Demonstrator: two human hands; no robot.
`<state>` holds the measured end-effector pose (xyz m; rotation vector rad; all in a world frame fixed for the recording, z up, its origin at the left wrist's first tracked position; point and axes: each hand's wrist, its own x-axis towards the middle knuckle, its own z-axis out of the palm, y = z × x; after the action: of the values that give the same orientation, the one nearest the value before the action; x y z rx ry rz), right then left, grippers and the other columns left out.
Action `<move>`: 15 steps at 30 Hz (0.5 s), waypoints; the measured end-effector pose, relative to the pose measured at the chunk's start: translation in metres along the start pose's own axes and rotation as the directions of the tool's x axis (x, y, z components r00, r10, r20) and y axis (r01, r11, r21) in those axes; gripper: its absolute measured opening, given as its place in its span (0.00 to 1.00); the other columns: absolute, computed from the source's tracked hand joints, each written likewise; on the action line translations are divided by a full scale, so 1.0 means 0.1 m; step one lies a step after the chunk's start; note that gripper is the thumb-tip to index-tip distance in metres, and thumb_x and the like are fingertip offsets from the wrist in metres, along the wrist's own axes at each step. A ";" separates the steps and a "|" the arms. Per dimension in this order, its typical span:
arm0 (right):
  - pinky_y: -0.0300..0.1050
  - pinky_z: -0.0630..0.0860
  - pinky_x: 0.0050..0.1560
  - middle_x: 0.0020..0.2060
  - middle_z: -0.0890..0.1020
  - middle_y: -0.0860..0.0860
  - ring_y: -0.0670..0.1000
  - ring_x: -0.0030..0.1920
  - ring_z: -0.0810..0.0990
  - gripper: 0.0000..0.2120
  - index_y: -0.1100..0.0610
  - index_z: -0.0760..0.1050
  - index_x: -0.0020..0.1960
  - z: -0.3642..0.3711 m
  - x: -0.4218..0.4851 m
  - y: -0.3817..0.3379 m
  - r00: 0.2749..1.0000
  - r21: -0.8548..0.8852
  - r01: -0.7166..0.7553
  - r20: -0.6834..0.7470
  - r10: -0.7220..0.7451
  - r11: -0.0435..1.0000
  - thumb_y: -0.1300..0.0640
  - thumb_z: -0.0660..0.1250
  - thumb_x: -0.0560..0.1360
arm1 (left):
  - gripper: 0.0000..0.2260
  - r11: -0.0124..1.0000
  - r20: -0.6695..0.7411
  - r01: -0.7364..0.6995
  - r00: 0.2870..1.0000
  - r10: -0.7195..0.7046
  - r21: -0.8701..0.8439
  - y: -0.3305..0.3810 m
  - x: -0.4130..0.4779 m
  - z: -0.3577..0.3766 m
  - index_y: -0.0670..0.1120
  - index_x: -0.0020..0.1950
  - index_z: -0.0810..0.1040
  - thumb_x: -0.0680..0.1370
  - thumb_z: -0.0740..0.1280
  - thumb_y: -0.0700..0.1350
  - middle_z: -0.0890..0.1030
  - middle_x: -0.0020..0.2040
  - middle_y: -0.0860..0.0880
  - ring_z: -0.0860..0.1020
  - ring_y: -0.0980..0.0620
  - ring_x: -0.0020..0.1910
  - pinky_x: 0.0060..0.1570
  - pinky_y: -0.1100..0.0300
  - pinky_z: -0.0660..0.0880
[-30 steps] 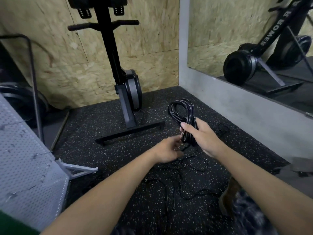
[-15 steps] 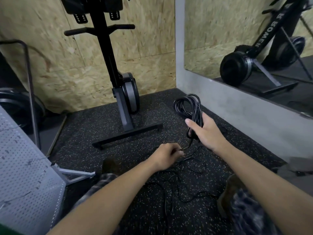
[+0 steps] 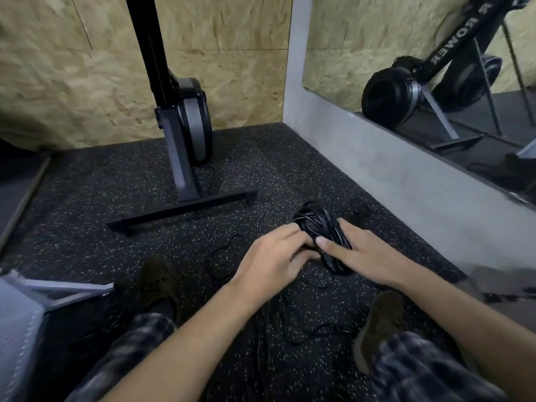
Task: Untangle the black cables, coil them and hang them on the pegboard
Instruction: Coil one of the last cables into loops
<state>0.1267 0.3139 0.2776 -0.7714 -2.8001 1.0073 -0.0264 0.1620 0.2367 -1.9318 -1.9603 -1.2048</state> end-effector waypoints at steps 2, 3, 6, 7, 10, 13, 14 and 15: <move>0.41 0.73 0.49 0.51 0.79 0.40 0.41 0.52 0.79 0.25 0.42 0.67 0.64 0.04 -0.01 -0.06 0.996 0.022 -0.028 0.088 0.026 0.999 0.28 0.62 0.75 | 0.04 1.000 -0.014 -0.017 1.000 0.017 0.025 -0.03 -0.01 -0.02 0.44 0.51 0.83 0.79 0.74 0.43 0.81 0.48 0.52 0.79 0.53 0.48 0.48 0.52 0.80; 0.41 0.73 0.51 0.53 0.78 0.40 0.41 0.53 0.79 0.29 0.42 0.66 0.66 0.06 -0.02 -0.09 0.992 -0.011 -0.016 0.124 0.017 1.000 0.26 0.64 0.73 | 0.04 0.999 -0.019 -0.022 1.000 0.023 0.029 -0.03 -0.03 -0.02 0.44 0.51 0.83 0.79 0.74 0.43 0.81 0.48 0.52 0.80 0.52 0.48 0.48 0.50 0.80; 0.42 0.75 0.53 0.54 0.80 0.42 0.42 0.55 0.79 0.32 0.43 0.67 0.69 0.14 -0.02 -0.09 0.986 -0.088 0.013 0.168 0.002 0.996 0.29 0.70 0.72 | 0.07 0.999 -0.064 0.026 0.998 -0.029 -0.045 -0.04 -0.04 -0.04 0.44 0.49 0.82 0.77 0.75 0.47 0.80 0.47 0.53 0.79 0.52 0.48 0.48 0.51 0.79; 0.40 0.74 0.50 0.51 0.81 0.43 0.43 0.51 0.80 0.28 0.44 0.68 0.67 0.16 -0.02 -0.07 0.987 -0.083 0.008 0.160 0.006 0.997 0.32 0.71 0.74 | 0.09 0.997 -0.081 0.039 0.996 -0.045 -0.065 -0.05 -0.03 -0.05 0.44 0.49 0.82 0.77 0.76 0.48 0.80 0.46 0.53 0.78 0.53 0.48 0.48 0.52 0.78; 0.40 0.74 0.43 0.44 0.82 0.48 0.44 0.42 0.80 0.15 0.47 0.73 0.59 0.19 -0.06 -0.08 0.990 -0.045 -0.012 0.140 0.018 0.999 0.42 0.72 0.78 | 0.14 0.999 -0.131 0.029 0.991 -0.031 -0.022 -0.05 -0.03 -0.08 0.44 0.49 0.81 0.75 0.78 0.52 0.79 0.47 0.53 0.75 0.52 0.48 0.50 0.57 0.76; 0.47 0.78 0.44 0.44 0.84 0.51 0.48 0.41 0.82 0.12 0.48 0.75 0.57 0.21 -0.10 -0.10 0.987 0.029 -0.020 0.158 0.015 0.999 0.44 0.71 0.79 | 0.18 0.989 -0.134 0.145 0.980 -0.150 -0.040 -0.06 -0.06 -0.11 0.48 0.55 0.81 0.73 0.78 0.58 0.78 0.52 0.57 0.76 0.55 0.54 0.55 0.61 0.74; 0.48 0.79 0.45 0.45 0.85 0.51 0.48 0.42 0.83 0.11 0.49 0.76 0.58 0.21 -0.11 -0.09 0.987 0.053 -0.025 0.158 0.017 0.998 0.45 0.71 0.79 | 0.19 0.970 -0.120 0.227 0.964 -0.236 -0.085 -0.07 -0.08 -0.12 0.50 0.57 0.81 0.73 0.77 0.60 0.78 0.54 0.59 0.76 0.57 0.56 0.57 0.62 0.74; 0.49 0.80 0.46 0.45 0.85 0.50 0.48 0.43 0.84 0.11 0.49 0.77 0.59 0.21 -0.11 -0.08 0.986 0.088 -0.035 0.165 0.020 0.996 0.46 0.71 0.80 | 0.18 0.938 -0.101 0.313 0.939 -0.330 -0.150 -0.09 -0.12 -0.13 0.52 0.58 0.80 0.74 0.75 0.61 0.79 0.55 0.61 0.77 0.59 0.57 0.59 0.62 0.74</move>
<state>0.1283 0.2906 0.2673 -0.7509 -2.8615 1.2471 -0.0379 0.1461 0.2348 -1.5808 -2.2421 -1.5301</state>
